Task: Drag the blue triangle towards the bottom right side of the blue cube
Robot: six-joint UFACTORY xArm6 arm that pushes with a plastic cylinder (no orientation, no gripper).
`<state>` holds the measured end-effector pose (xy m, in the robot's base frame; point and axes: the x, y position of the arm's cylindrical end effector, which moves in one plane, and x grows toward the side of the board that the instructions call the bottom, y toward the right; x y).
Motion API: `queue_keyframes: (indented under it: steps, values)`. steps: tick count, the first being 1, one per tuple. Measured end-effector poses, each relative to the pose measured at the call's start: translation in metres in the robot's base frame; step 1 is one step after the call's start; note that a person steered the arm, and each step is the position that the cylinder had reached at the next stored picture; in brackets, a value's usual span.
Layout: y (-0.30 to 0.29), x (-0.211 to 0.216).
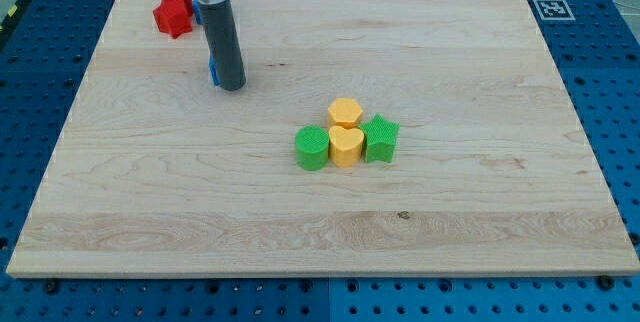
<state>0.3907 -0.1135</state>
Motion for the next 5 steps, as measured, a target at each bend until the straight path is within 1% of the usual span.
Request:
queue_keyframes:
  steps: [3,4,5]
  values:
    - [-0.002,-0.013]
    - [-0.002,-0.010]
    - [-0.009,0.020]
